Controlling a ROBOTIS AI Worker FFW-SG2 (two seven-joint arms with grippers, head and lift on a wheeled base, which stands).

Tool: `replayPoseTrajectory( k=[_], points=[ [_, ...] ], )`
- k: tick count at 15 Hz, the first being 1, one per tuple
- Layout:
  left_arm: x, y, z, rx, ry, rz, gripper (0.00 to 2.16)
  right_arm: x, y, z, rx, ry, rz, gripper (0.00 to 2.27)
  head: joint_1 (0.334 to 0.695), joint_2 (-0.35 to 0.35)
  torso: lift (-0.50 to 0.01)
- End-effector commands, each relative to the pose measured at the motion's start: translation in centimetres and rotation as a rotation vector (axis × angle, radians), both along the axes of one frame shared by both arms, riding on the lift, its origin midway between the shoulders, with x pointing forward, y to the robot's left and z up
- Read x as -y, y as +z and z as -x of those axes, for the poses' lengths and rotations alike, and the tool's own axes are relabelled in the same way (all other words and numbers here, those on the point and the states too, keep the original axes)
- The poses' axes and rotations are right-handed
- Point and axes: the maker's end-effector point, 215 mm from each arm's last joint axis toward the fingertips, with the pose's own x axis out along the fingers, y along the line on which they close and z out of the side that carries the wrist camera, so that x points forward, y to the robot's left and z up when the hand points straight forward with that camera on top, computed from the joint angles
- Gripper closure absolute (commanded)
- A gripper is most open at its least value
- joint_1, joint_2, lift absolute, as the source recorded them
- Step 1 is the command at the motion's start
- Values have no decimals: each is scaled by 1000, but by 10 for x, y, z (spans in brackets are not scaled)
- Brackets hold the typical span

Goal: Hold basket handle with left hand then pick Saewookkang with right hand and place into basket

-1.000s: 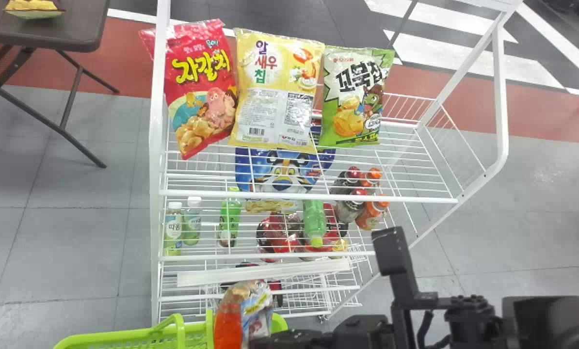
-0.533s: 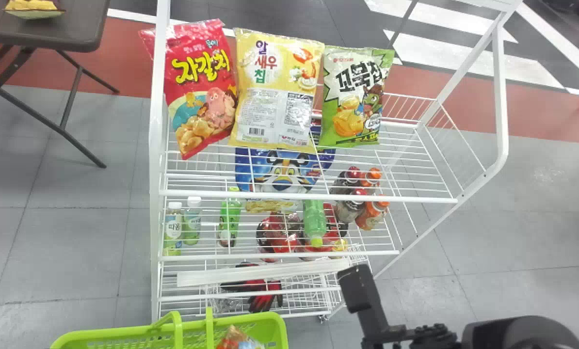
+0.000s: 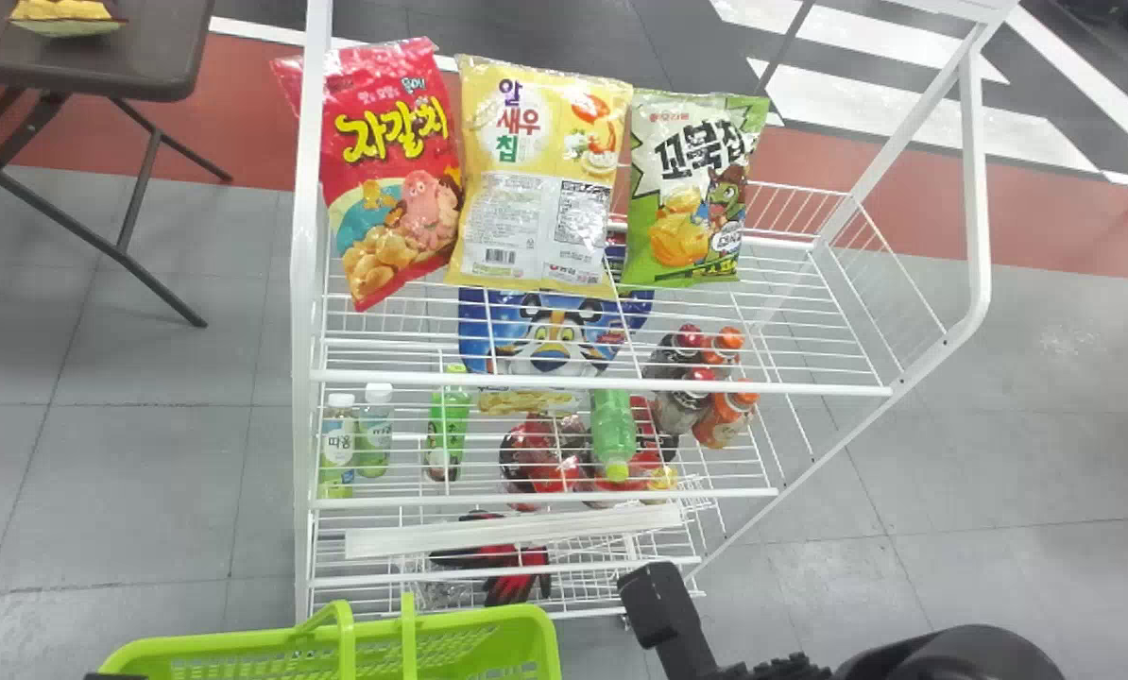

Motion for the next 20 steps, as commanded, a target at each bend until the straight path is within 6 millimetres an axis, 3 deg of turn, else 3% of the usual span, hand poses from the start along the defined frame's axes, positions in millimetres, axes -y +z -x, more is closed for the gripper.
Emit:
replayPoseTrajectory(
  k=[1,5,9,13,17,20],
  points=[
    [0,0,-1,0,-1,0,1794,10,-15,-3,-24,-11,26,-2,695,-350,-19],
    [0,0,0,-3,-4,-1,1794,27,0,-19,35,-38,37,63,695,-350,-19],
    [-1,0,0,-3,-2,-2,1798,53,37,-118,374,-224,12,63,695,-350,-19],
    [2,-3,-3,1,7,3,1798,78,101,-194,756,-328,46,76,695,-350,-19],
    [3,-4,-5,7,15,10,1798,75,156,-221,1035,-368,128,76,695,-350,-19],
    [1,-7,-8,16,29,16,1798,72,172,-224,1173,-393,201,76,695,-350,-19]
  ],
)
